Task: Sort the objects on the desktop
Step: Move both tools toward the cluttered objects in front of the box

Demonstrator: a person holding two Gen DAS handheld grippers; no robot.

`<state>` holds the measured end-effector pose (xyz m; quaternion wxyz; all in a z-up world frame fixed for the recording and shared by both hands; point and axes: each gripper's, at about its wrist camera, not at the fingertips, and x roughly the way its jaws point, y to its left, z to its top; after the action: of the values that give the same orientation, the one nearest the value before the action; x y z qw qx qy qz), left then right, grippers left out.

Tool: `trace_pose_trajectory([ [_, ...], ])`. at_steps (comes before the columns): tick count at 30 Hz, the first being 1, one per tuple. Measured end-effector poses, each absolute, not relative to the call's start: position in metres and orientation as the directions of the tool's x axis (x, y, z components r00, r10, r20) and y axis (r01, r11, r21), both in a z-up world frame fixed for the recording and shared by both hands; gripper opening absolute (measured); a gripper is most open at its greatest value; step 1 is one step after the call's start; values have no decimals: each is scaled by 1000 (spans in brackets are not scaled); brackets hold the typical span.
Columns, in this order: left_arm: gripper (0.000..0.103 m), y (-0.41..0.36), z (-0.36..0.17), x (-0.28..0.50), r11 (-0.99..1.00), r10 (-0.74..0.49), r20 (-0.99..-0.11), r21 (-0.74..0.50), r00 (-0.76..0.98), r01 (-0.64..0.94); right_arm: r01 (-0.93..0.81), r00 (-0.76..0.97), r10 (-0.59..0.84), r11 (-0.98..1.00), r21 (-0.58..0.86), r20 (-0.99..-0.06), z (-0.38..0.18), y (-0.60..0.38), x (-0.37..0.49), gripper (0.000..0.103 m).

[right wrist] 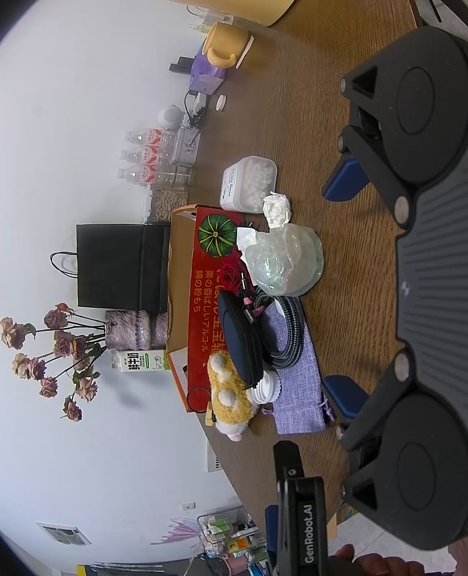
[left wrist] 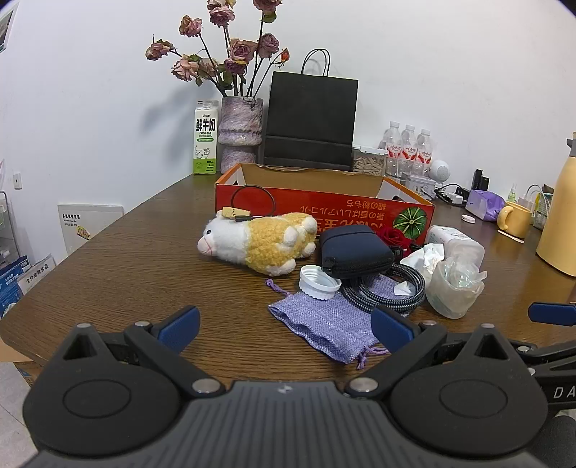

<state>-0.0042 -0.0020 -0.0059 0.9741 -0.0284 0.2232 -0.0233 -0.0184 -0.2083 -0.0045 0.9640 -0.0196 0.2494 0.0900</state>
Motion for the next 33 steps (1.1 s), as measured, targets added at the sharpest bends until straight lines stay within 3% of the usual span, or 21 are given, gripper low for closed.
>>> trace_pose_trajectory([
  [33, 103, -3, -5, -4, 997, -64, -428, -65, 902, 40, -182, 860, 163, 983, 7, -483, -5, -208, -19, 103],
])
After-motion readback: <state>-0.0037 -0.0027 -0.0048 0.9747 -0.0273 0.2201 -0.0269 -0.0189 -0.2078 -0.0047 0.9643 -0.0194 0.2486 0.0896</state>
